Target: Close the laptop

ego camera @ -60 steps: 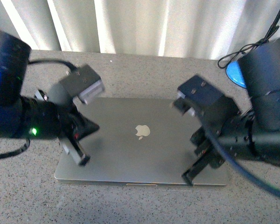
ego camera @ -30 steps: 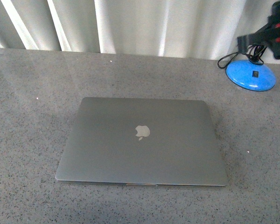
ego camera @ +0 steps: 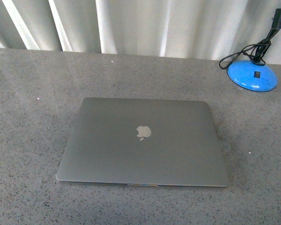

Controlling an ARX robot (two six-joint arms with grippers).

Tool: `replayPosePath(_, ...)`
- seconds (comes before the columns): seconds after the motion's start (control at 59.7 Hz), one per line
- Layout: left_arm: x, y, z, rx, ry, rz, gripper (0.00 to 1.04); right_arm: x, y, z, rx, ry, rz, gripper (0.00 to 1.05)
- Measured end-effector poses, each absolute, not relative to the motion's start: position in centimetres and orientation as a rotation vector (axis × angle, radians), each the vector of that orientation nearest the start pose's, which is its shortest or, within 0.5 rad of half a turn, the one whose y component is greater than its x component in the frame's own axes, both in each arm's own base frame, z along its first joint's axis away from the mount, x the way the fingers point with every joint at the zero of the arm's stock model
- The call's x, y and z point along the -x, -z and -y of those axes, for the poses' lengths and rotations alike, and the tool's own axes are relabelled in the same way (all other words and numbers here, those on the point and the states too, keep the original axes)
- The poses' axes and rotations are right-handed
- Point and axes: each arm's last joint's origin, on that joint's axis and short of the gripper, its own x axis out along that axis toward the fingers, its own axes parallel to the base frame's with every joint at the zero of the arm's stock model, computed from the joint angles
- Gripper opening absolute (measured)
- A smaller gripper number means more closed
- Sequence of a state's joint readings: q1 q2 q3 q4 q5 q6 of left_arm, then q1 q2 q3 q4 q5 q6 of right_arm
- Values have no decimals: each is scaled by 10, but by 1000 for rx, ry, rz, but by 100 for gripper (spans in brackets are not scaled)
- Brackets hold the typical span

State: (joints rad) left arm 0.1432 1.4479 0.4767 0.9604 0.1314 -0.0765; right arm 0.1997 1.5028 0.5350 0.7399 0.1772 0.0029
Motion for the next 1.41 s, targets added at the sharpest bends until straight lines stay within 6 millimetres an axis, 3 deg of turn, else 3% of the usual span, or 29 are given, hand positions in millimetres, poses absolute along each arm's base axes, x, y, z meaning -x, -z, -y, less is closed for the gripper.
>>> replayPosePath(0.101, -247, -188, -26, 34, -4, -15, 7, -253, -177, -39, 18, -23, -39, 24)
replayPosePath(0.218, -224, -184, -18, 17, 4, -7, 4, -229, -179, -27, 17, -8, -2, 0)
replayPosePath(0.352, -201, -178, -13, 10, -5, -10, 4, -204, -172, -19, 16, -14, -14, 1)
replayPosePath(0.653, -171, -165, 0, 7, 1, -2, 4, -172, -161, -2, 14, -11, -17, 1)
replayPosePath(1.407, -128, -172, 0, 7, -1, 16, 4, -130, -173, 0, 11, -4, 20, 1)
